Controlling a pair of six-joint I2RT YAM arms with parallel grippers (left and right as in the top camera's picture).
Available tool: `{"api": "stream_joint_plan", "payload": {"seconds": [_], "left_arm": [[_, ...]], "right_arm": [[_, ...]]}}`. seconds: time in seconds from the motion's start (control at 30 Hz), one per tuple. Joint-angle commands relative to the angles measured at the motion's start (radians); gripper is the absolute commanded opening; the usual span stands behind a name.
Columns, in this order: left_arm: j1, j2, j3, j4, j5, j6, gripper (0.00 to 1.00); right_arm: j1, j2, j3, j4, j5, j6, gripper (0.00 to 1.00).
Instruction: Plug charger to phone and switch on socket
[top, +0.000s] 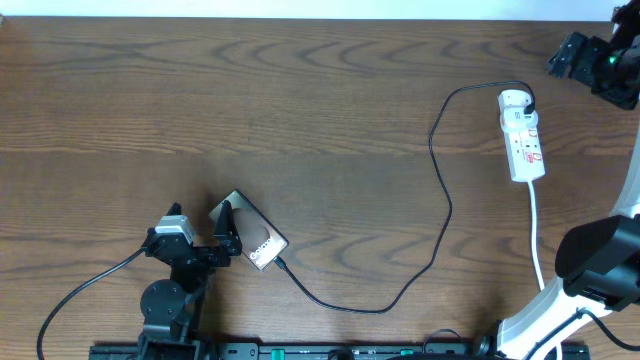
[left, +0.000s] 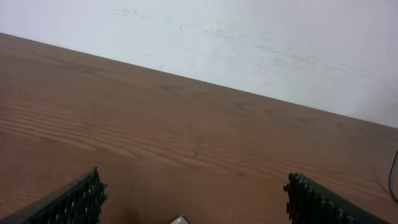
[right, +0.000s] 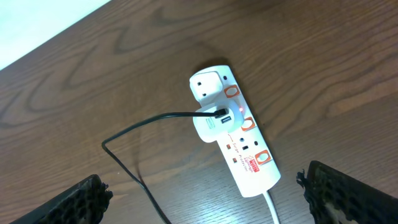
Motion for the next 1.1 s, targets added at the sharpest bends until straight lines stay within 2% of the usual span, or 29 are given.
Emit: {"api": "stream_joint_plan", "payload": {"seconds": [0.0, 0.57, 0.7, 0.93, 1.07], "left_arm": [[0.002, -0.006, -0.011, -0.048, -0.014, 0.002, 0.91], [0.002, -0.006, -0.011, -0.047, -0.014, 0.002, 0.91], [0.002, -0.006, -0.011, -0.047, -0.014, 0.002, 0.91], [0.002, -0.006, -0.011, -0.047, -0.014, 0.002, 0.91], [0.002, -0.006, -0.011, -0.048, -0.014, 0.002, 0.91]], "right_arm": [[-0.001, 0.006, 0.002, -0.001, 0.003, 0.015, 0.99], [-0.001, -0.006, -0.009, -0.001, 0.003, 0.015, 0.99], [0.000, -0.118, -0.074, -0.001, 0.003, 0.015, 0.99], [0.005, -0.419, -0.233, -0.002, 0.003, 0.015, 0.99], [0.007, -0.566, -0.262, -0.002, 0.003, 0.015, 0.99]]}}
